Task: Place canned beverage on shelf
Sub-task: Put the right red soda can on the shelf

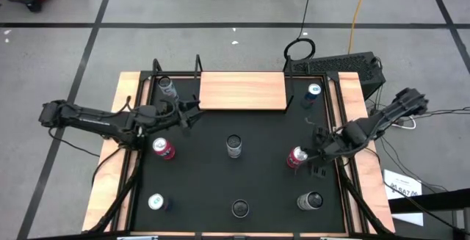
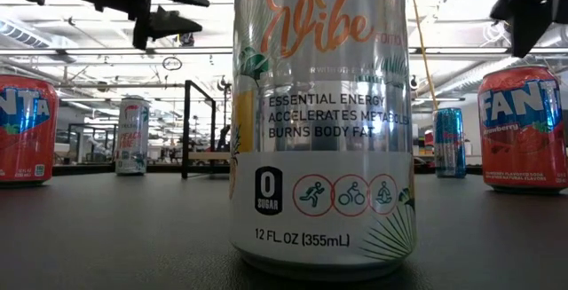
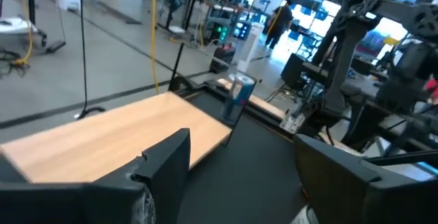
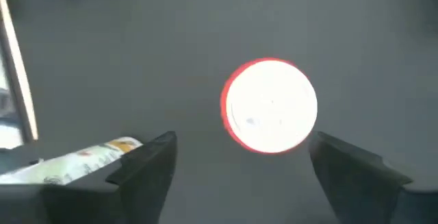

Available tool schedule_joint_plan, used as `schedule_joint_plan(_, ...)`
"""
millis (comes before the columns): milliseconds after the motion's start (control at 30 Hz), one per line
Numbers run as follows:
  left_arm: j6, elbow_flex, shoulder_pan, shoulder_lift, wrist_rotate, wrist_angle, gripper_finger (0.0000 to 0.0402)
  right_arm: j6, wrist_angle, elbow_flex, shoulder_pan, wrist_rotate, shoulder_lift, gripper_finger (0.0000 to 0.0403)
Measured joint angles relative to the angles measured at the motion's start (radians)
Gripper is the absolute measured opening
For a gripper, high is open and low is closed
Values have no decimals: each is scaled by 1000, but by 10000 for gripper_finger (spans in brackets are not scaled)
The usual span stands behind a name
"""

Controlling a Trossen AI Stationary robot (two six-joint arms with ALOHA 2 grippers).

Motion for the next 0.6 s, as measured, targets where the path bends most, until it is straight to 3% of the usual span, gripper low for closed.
schedule_joint_plan(167,14,0,1,25,1,29,259,100,-52,0,-10,71,82,394)
schedule_joint_plan(600,12,0,1,43,2,21,259,238,7,-56,-36,111,139,378)
